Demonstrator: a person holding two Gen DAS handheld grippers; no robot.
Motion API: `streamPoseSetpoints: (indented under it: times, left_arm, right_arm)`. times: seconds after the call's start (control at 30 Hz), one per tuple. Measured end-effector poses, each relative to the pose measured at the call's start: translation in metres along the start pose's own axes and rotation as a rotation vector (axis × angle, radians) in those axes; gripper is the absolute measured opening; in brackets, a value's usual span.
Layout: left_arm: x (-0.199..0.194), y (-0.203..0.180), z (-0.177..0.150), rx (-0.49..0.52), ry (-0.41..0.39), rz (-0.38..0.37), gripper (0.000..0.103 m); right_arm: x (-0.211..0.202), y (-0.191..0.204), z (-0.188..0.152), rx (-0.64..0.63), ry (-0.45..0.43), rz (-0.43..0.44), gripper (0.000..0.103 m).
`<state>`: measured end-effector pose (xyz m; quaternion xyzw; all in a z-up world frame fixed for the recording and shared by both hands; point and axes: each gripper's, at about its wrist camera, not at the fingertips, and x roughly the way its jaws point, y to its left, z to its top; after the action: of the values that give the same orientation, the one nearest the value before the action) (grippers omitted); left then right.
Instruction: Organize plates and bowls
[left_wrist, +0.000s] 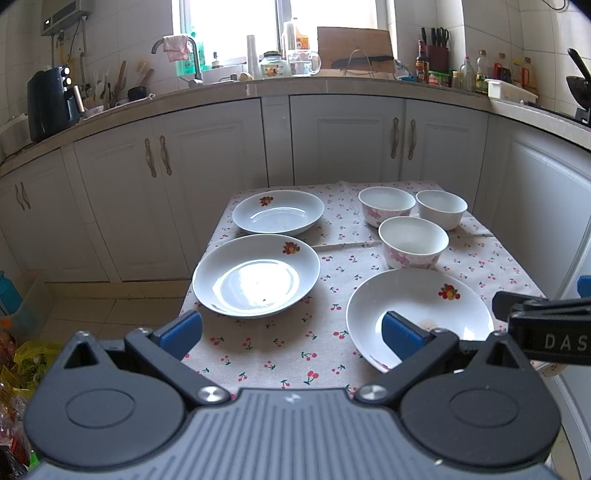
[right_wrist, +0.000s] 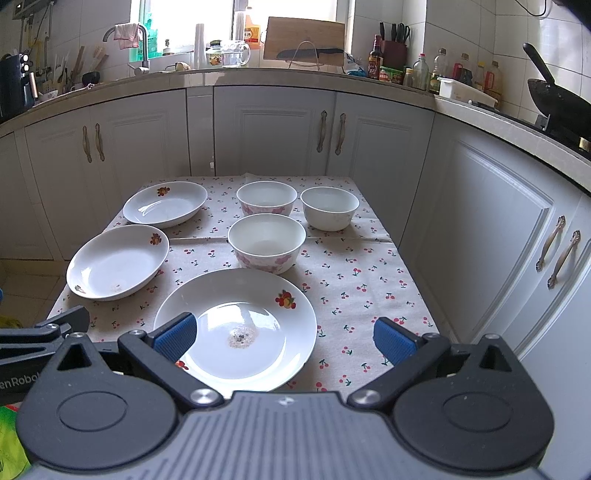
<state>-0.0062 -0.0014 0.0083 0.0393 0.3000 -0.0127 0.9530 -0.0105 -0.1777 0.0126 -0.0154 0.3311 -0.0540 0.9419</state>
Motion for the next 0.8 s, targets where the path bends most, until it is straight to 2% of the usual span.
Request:
streamPoseSetpoints:
  times: [0.8]
  left_arm:
    - [-0.0019,0.0007,0.0005,-0.001,-0.003,0.001,0.102]
  right_arm:
    - [-0.0017,-0.0005,-0.0006,0.002,-0.003,0.0,0.103]
